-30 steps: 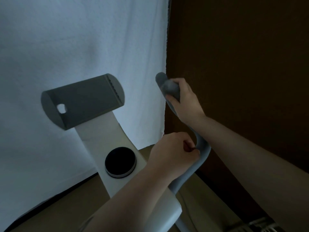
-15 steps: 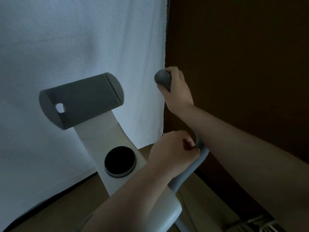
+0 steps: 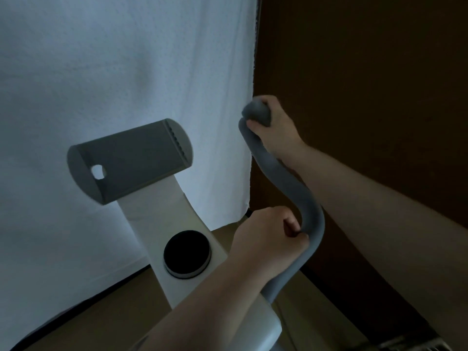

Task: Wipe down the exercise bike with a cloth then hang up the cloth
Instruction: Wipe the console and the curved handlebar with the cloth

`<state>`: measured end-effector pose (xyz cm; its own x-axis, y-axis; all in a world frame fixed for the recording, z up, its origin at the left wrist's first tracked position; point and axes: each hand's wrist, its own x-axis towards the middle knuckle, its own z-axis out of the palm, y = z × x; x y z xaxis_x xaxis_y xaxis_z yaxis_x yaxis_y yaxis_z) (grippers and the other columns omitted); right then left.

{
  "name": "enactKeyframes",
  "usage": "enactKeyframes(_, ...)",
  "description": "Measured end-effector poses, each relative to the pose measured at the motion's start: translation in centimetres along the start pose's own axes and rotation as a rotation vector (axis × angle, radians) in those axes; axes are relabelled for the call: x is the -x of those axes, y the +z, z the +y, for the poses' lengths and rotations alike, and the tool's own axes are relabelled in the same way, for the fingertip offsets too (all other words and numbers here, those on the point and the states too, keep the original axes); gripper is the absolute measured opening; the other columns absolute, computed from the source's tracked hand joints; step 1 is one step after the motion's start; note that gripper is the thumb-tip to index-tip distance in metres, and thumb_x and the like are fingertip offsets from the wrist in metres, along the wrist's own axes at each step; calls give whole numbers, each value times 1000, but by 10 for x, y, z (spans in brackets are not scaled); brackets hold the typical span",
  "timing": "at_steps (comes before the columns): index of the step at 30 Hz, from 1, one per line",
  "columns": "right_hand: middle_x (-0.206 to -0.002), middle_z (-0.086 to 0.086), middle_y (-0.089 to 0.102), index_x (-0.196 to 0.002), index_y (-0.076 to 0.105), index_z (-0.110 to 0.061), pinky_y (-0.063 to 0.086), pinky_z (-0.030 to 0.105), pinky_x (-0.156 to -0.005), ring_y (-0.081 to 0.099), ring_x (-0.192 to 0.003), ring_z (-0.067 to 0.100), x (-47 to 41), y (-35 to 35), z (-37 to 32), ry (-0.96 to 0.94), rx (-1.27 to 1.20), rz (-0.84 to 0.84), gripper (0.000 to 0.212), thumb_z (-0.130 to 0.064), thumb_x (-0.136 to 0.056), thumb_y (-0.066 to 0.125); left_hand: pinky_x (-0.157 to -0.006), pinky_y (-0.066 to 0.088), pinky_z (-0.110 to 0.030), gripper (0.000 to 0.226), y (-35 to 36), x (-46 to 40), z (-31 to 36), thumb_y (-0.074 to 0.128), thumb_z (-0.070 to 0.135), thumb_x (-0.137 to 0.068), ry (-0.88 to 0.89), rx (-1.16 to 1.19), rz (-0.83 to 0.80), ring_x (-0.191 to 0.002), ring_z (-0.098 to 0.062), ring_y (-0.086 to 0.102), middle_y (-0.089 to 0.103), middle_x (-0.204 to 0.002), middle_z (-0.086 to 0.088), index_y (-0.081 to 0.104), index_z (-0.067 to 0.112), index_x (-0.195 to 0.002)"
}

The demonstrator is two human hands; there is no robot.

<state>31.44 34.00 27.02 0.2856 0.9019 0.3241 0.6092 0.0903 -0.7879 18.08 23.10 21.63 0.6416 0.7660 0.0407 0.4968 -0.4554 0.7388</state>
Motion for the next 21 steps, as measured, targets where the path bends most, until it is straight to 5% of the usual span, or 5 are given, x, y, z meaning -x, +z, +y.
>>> enactKeyframes(10, -127, 2, 54, -140, 37, -18, 45, 38, -102, 52, -117, 20, 0, 0, 22, 162, -55, -67, 53, -29, -94, 60, -65, 49, -17, 9, 2, -1, -3, 61, 39, -85, 21, -2, 7, -73, 0, 60, 65, -79, 13, 62, 31, -87)
enactKeyframes(17, -109, -2, 56, -136, 39, -21, 41, 27, -74, 55, -94, 16, 50, -21, 50, 275, 83, -139, 47, -37, -96, 55, -67, 51, -21, 11, 5, -3, -4, 61, 38, -84, 30, -44, 29, -71, -3, 61, 66, -75, 9, 64, 28, -86)
enactKeyframes(21, -109, 1, 57, -134, 38, -24, 49, 35, -76, 58, -94, 20, 56, -26, 41, 265, 302, -215, 45, -42, -95, 53, -65, 48, -17, 10, 5, -3, -5, 60, 39, -85, 35, -35, 29, -71, -1, 59, 64, -75, 12, 62, 30, -87)
